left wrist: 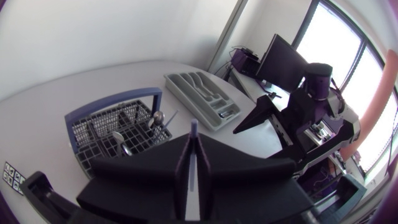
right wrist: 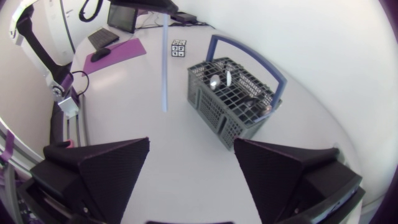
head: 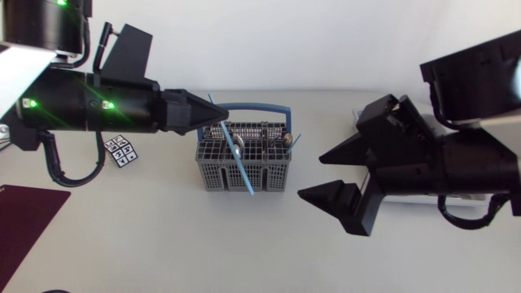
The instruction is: Transfer all utensils from the basket to the drawer tray.
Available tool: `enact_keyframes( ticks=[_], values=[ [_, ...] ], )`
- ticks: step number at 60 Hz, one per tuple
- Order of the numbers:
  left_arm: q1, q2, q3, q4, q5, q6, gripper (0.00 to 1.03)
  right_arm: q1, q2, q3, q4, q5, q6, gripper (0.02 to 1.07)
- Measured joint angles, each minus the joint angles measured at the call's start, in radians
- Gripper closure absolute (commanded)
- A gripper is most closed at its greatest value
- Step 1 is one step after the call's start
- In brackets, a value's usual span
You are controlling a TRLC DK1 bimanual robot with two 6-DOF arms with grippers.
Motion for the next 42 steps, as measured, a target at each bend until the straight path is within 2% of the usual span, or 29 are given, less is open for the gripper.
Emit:
enact_keyframes(
  ticks=[8,24,34,42],
  values=[
    [-0.016,0.037,0.002,-0.006,0.043,-0.019,0.99,0.014,0.052,0.040,-0.003,-0.070,0.019,0.12],
    [-0.043,0.087,0.015,-0.007,0.111,-0.037,0.99,0.077,0.158,0.084,-0.002,-0.115,0.046,0.17],
    [-0.051,0.101,0.020,-0.007,0.132,-0.037,0.99,0.097,0.203,0.094,0.018,-0.134,0.049,0.35],
    [-0.062,0.103,0.023,-0.007,0.135,-0.037,0.99,0.108,0.221,0.098,0.023,-0.138,0.049,0.54]
  ],
)
